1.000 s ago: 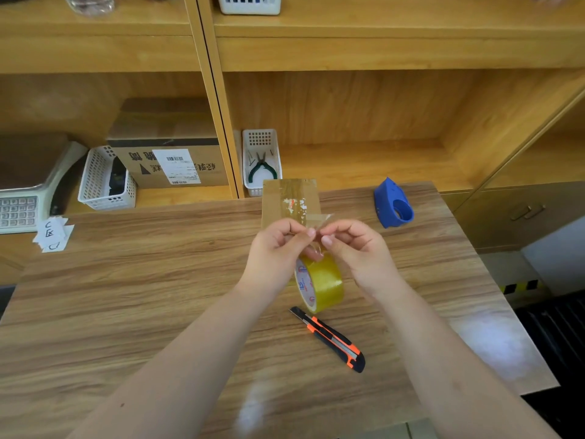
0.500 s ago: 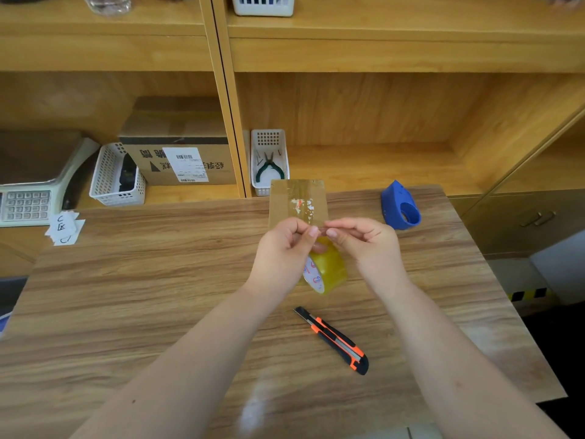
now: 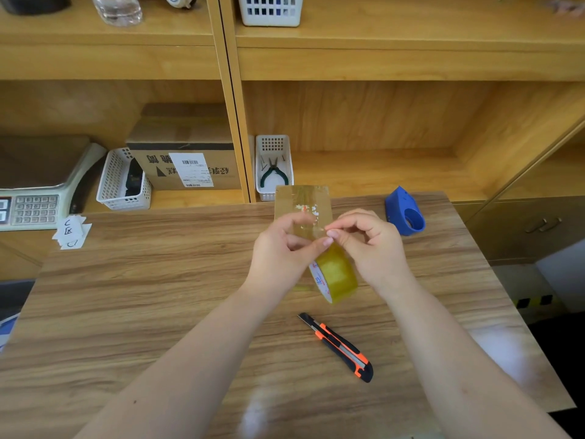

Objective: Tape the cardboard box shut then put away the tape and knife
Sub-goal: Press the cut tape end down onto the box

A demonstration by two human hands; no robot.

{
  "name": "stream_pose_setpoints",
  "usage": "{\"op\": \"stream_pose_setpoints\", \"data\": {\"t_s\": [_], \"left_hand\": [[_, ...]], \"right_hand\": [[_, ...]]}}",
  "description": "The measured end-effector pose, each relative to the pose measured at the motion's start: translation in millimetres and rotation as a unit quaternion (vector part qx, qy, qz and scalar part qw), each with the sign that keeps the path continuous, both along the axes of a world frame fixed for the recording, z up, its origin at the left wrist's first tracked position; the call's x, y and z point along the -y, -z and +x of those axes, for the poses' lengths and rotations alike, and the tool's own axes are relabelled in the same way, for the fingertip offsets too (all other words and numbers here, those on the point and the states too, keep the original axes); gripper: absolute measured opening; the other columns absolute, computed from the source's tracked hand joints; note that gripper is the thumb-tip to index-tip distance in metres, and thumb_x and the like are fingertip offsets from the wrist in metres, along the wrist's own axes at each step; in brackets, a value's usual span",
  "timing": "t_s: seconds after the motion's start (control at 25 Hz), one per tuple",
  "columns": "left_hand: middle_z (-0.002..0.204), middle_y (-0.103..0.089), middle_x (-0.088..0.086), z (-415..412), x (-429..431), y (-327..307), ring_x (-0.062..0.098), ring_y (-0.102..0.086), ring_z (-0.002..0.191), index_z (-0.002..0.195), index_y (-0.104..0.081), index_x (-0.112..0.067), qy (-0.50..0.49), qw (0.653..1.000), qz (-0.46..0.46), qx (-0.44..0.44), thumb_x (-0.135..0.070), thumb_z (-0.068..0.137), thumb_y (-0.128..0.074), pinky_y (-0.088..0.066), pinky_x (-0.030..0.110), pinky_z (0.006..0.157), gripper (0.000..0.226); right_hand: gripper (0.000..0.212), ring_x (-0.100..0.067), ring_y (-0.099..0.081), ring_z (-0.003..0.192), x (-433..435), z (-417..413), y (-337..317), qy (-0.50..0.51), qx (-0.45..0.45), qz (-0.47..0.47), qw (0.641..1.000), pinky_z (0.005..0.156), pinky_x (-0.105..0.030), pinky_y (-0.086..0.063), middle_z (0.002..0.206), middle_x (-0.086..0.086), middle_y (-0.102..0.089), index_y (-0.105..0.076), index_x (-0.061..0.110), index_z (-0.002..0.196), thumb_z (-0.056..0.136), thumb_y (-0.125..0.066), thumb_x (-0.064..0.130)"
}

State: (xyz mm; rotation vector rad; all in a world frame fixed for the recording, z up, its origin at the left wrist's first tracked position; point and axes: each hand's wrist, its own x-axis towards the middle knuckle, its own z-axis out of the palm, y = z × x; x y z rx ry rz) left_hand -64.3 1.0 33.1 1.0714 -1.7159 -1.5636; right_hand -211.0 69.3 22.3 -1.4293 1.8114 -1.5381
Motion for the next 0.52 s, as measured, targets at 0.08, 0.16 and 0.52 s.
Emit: {"op": "stream_pose_setpoints", "data": {"t_s": [0.08,0.16,0.52], "left_hand": [[0.065,-0.075,0.006,3,5,-4,0.017,-0.07,0.063,0.133,-0.049,-0.041,0.024,0.999,-0.022,-0.018,-0.027,0.077,-0.08,-0.058,0.025,0.074,0.066],[0.063,-0.075,0.004,5,10,-9,0.025,-0.067,0.059,0.116,-0.064,-0.038,0.039,0.998,-0.057,-0.015,-0.029,0.078,-0.078,-0.057,0.036,0.076,0.041],[0.085,-0.074,-0.008,1,31,-9,0.005,-0.066,0.079,0.084,-0.069,-0.022,0.066,0.996,-0.037,-0.048,-0.02,0.075,-0.08,-0.053,0.027,0.072,0.014]], "right_hand": [[0.025,-0.02,-0.06,0.094,1,0,-6,-0.004,-0.012,0.0,1.0,0.088,-0.042,-0.049,0.083,0.012,-0.068,-0.07,0.038,0.08,0.078,-0.075,0.013],[0.026,-0.017,-0.059,0.094,4,-3,-11,-0.008,-0.024,0.002,1.0,0.087,-0.037,-0.048,0.083,0.013,-0.068,-0.07,0.038,0.08,0.078,-0.075,0.012],[0.013,-0.021,-0.061,0.086,14,-7,-22,-0.055,0.008,-0.012,0.998,0.081,-0.036,-0.049,0.079,0.017,-0.068,-0.071,0.029,0.079,0.079,-0.071,0.016]]}}
